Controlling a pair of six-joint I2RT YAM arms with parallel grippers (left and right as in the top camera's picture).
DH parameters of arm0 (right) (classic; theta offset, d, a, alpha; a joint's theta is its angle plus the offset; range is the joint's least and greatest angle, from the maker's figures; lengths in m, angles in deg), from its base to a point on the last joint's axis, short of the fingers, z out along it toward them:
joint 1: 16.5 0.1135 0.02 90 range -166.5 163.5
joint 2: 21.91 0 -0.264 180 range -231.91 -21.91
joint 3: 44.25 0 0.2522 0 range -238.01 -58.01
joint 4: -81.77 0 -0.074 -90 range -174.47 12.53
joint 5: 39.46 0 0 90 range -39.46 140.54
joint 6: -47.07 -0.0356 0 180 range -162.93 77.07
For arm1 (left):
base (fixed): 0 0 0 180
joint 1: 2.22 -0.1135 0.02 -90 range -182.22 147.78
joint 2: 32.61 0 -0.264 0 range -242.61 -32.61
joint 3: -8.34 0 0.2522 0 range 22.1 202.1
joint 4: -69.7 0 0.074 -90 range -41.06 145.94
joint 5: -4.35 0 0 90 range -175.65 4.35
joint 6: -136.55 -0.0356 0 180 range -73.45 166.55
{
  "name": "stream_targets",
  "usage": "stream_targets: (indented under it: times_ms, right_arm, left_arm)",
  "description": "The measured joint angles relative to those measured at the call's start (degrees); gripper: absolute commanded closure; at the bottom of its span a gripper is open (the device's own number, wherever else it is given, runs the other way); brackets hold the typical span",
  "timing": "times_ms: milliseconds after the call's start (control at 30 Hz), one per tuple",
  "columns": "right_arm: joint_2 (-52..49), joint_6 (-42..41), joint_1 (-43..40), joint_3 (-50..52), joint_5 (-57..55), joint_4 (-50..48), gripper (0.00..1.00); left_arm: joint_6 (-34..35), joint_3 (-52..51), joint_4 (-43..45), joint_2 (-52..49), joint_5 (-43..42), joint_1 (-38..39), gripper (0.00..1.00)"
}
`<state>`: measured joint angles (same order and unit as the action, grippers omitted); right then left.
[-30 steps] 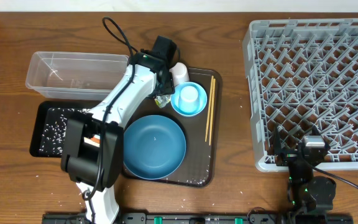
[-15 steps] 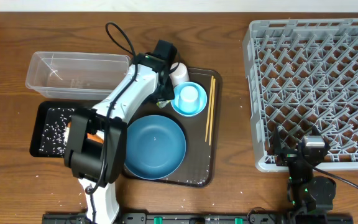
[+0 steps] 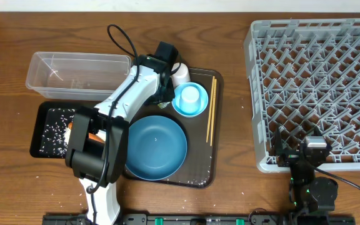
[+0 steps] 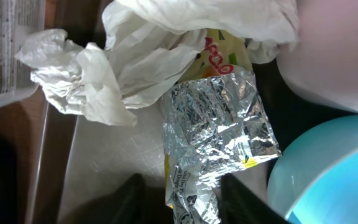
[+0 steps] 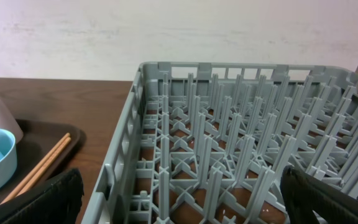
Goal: Sort waste into correct bins and load items into the dishwasher rack
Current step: 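Grasp the yellow foil snack wrapper with the left gripper and lift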
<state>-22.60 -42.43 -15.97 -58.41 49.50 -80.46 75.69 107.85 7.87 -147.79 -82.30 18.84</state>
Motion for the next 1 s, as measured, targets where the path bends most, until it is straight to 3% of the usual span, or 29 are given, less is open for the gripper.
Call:
stream_targets:
  times_ms: [133, 167, 500, 1000]
  right_arm:
    - [0.0, 0.0, 0.0, 0.0, 0.0, 0.0, 0.01]
    - [0.0, -0.02, 0.0, 0.0, 0.0, 0.0, 0.01]
    - [0.0, 0.0, 0.0, 0.0, 0.0, 0.0, 0.01]
    - [0.0, 0.0, 0.0, 0.0, 0.0, 0.0, 0.01]
  left_arm:
    - [0.33, 0.0, -0.17, 0.0, -0.07, 0.0, 0.81]
    - [0.48, 0.0, -0.22, 0.0, -0.04, 0.0, 0.93]
    - [0.46, -0.02, -1.27, 0.63, -0.7, 0.22, 0.94]
    - [0.9, -0.02, -5.6, 11.76, -4.35, 3.69, 0.94]
